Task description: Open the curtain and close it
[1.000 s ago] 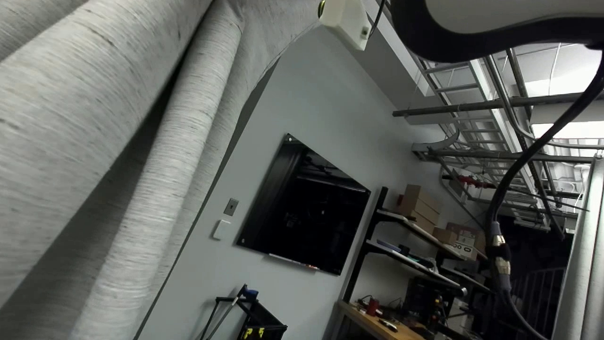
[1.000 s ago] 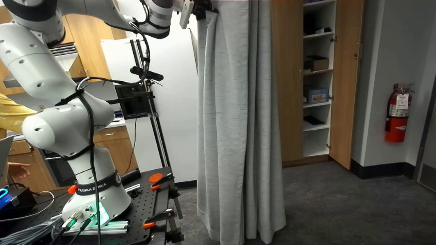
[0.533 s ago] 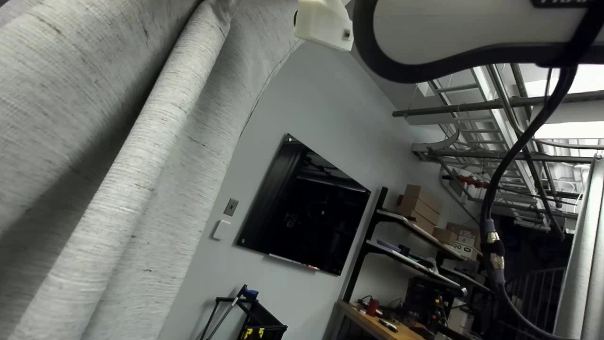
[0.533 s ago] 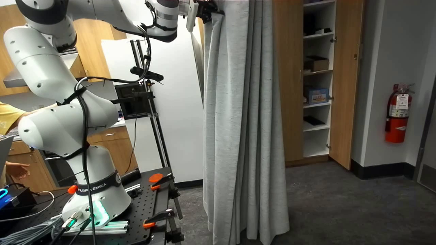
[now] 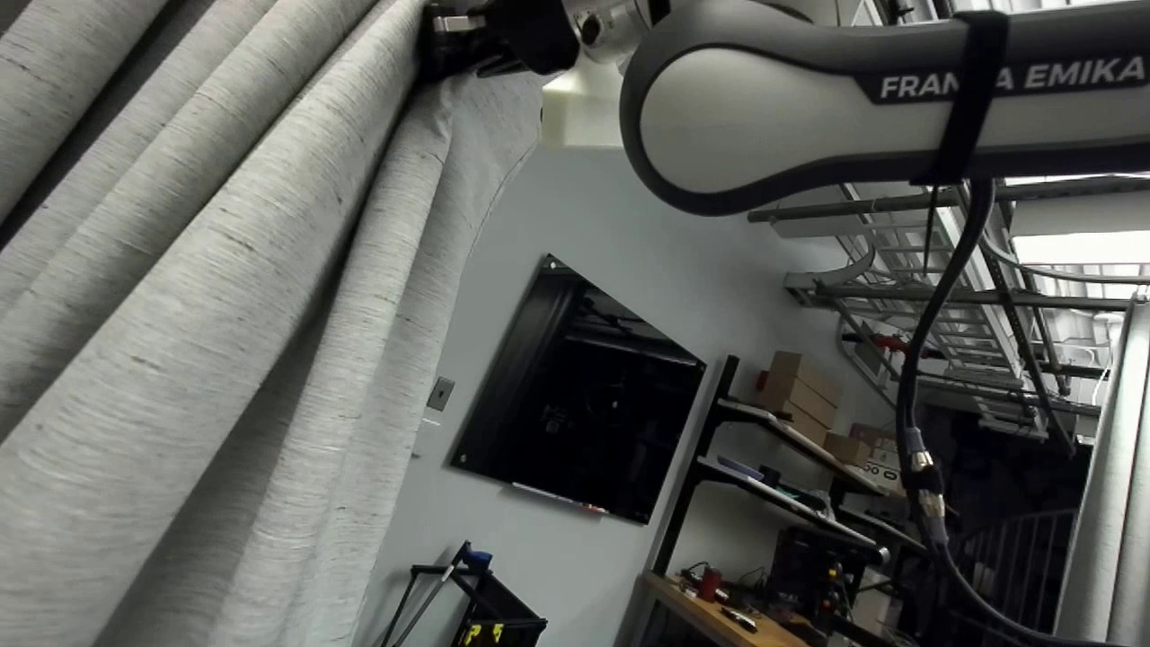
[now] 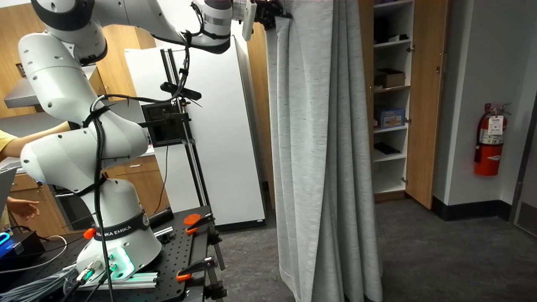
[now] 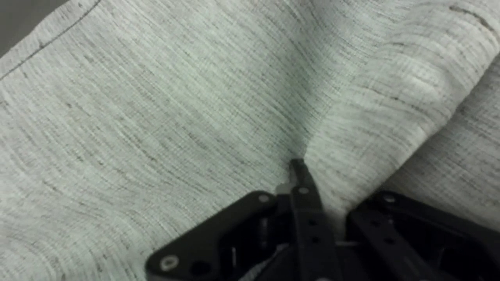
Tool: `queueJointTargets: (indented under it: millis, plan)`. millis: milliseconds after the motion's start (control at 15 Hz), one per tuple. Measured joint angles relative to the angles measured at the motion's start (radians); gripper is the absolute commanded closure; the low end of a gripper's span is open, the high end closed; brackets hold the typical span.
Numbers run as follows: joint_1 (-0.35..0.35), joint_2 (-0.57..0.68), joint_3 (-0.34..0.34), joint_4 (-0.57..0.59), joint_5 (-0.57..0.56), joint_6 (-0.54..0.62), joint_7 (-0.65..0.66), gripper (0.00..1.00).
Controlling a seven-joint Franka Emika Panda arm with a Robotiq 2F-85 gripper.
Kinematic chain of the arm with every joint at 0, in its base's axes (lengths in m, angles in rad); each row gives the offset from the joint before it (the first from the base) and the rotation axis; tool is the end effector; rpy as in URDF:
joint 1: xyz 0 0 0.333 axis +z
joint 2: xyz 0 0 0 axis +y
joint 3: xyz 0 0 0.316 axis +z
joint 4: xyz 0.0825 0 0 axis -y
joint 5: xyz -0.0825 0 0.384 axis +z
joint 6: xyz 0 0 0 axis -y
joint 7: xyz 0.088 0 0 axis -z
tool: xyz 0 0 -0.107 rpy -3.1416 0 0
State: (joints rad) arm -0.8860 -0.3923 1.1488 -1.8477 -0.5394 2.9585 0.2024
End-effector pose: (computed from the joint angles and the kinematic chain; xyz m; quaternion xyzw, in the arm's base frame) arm 0.4910 0.2962 0.7048 0.7223 0.2912 0.5923 0.2063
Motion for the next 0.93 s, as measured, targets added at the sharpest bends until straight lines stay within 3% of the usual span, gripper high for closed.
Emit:
queueJointTargets:
  millis: [933]
  plan:
    - [-0.106, 0.0, 0.0, -0.04, 0.002, -0.002, -0.003, 0.99]
